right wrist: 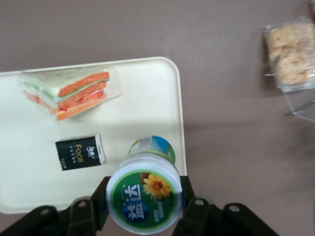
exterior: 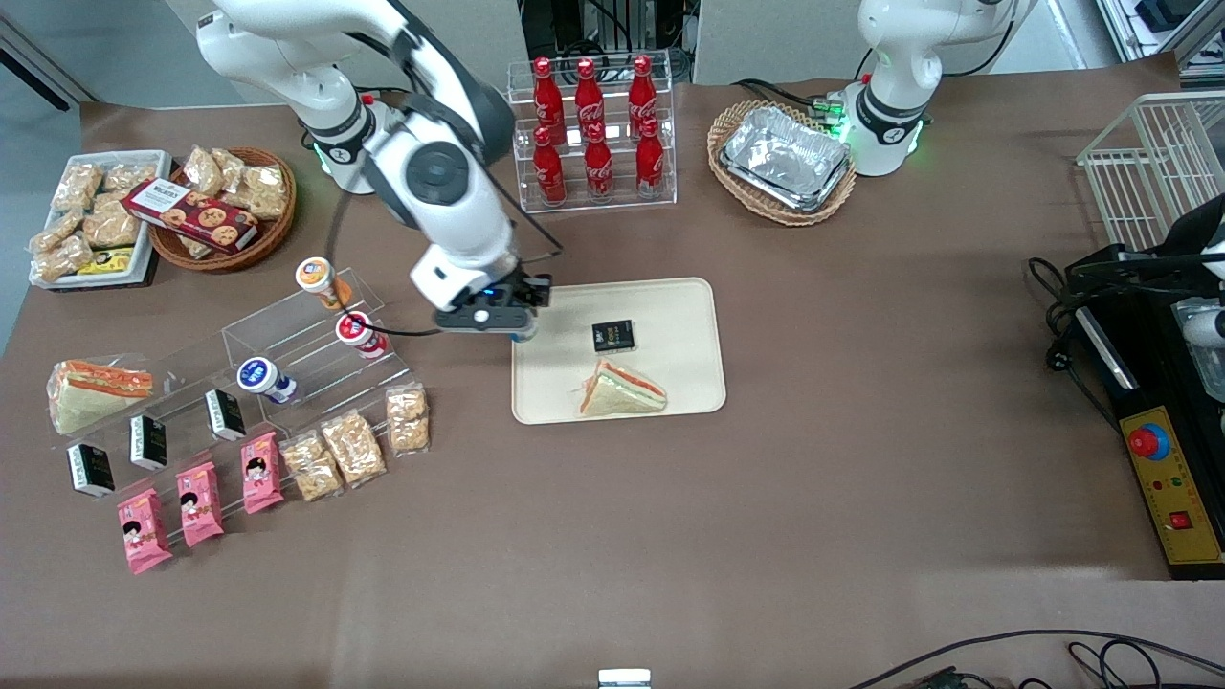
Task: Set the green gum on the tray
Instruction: 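Lift the bottle out of the rack and carry it over the cream tray, then lower the bottle onto the tray beside the black packet and release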
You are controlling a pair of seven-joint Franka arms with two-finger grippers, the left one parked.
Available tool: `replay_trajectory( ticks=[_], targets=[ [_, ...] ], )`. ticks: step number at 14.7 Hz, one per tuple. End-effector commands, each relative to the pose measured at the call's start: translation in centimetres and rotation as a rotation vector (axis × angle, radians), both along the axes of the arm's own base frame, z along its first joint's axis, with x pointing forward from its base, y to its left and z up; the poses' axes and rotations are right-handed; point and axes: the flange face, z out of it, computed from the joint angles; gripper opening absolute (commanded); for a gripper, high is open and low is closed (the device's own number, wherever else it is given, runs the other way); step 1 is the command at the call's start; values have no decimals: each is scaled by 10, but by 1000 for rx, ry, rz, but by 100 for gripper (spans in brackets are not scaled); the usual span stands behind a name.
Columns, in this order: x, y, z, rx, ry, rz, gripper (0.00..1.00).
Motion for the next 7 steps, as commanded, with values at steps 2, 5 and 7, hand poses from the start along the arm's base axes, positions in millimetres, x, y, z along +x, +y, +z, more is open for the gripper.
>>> replay_trajectory(
  ticks=[2,5,7],
  targets=[
    [-16,16,-67,26,-8,10,0],
    [-40,27,-105,49,6,17,0],
    [-46,31,-116,37,18,11,0]
  ],
)
